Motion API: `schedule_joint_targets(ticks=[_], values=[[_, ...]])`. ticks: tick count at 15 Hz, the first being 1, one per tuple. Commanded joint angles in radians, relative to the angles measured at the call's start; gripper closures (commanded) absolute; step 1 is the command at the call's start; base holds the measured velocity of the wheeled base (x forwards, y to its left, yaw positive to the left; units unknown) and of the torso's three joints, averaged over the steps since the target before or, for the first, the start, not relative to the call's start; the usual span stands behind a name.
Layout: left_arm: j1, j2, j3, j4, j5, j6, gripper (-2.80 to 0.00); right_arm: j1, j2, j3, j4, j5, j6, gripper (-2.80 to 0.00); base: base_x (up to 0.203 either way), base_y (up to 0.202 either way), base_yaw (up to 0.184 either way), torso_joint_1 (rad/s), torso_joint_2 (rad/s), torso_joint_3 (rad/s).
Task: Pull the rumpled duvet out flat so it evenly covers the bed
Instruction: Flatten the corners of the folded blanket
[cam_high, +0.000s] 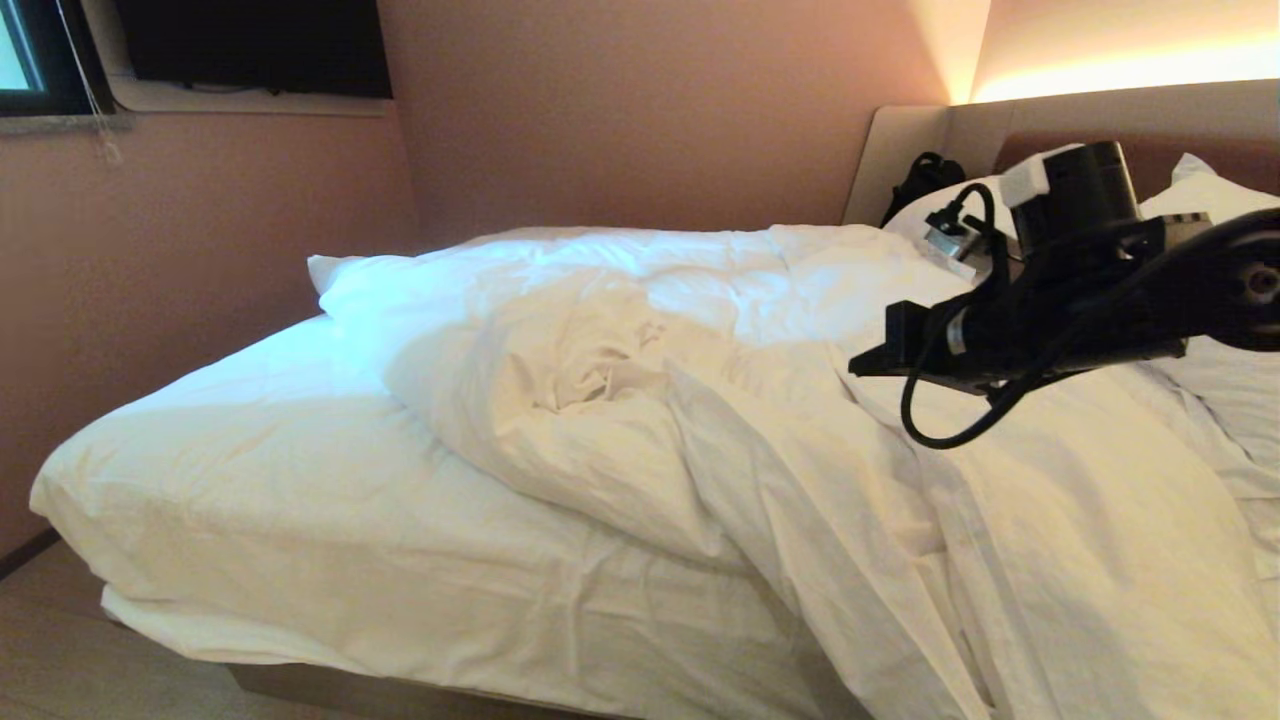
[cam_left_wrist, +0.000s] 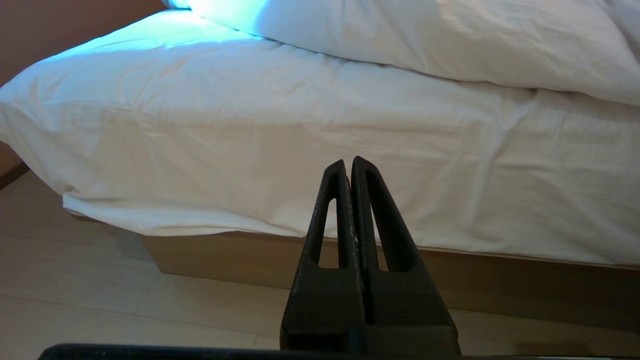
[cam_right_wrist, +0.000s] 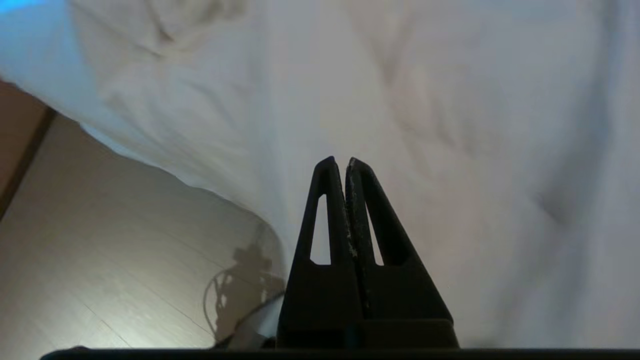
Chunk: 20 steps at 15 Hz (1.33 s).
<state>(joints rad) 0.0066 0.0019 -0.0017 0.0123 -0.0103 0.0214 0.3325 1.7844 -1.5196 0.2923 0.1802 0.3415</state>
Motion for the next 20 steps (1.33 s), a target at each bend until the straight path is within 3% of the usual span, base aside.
schedule_joint_targets(ticks=[1,4,8,9,14,17,20], values=[[0.000,0.000,0.000,0.000,0.000,0.000,0.00,0.048,0.092,-0.121,0.013,0.000,0.003,0.00,0.000,0.000,0.000,0.000,0.00,0.000],[0.000,0.000,-0.001,0.000,0.000,0.000,0.00,0.105,0.154,-0.157,0.037,-0.011,-0.006,0.00,0.000,0.000,0.000,0.000,0.00,0.000],[0.000,0.000,0.000,0.000,0.001,0.000,0.00,0.160,0.201,-0.179,0.039,-0.182,-0.032,0.00,0.000,0.000,0.000,0.000,0.00,0.000],[0.001,0.000,0.000,0.000,0.001,0.000,0.00,0.168,0.217,-0.188,0.040,-0.217,-0.035,-2.80,0.000,0.000,0.000,0.000,0.00,0.000],[0.000,0.000,0.000,0.000,0.000,0.000,0.00,0.234,0.263,-0.249,0.127,-0.246,-0.037,-2.80,0.000,0.000,0.000,0.000,0.00,0.000],[0.000,0.000,0.000,0.000,0.000,0.000,0.00,0.262,0.320,-0.258,0.134,-0.368,-0.048,-2.80,0.000,0.000,0.000,0.000,0.00,0.000],[0.001,0.000,0.000,0.000,0.001,0.000,0.00,0.270,0.381,-0.287,0.133,-0.398,-0.061,-2.80,0.000,0.000,0.000,0.000,0.00,0.000]])
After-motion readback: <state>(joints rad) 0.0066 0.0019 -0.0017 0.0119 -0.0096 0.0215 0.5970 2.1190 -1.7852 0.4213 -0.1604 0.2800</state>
